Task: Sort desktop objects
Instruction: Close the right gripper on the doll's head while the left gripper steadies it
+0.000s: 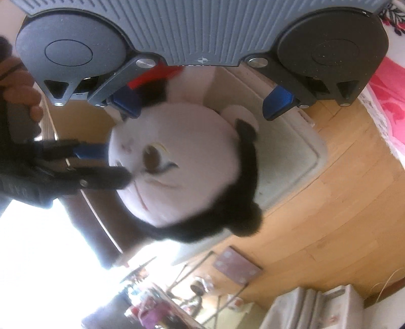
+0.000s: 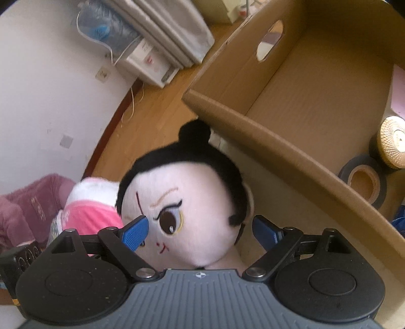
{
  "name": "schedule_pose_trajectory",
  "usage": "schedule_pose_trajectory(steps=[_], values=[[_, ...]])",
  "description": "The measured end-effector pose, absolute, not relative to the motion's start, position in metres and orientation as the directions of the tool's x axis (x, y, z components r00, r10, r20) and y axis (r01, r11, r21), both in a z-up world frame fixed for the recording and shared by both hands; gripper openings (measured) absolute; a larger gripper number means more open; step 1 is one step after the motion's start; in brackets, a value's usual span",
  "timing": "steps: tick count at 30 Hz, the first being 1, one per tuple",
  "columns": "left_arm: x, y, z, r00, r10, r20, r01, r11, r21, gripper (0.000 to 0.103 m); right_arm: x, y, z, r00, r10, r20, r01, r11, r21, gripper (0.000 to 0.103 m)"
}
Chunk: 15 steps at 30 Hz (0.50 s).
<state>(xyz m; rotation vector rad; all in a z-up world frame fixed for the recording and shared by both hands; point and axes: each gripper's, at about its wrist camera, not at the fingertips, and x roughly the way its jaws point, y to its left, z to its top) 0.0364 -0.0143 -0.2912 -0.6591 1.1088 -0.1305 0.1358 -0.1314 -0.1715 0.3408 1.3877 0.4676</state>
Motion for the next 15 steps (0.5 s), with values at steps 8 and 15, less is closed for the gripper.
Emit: schedule_pose_trajectory(steps=[8, 15], values=[[0.024, -0.008, -0.287, 0.47, -0.449, -0.76, -0.21, 0.779, -0.591, 0.103, 0.146, -0.139, -0.181, 0.159, 0.54, -0.827, -0.065, 0.841, 0.537, 0.094], [0.044, -0.018, -0.284, 0.466, -0.463, -0.753, -0.202, 0.773, -0.601, 0.103, 0.154, -0.137, -0.19, 0.163, 0.557, -0.814, -0.05, 0.829, 0.557, 0.097]])
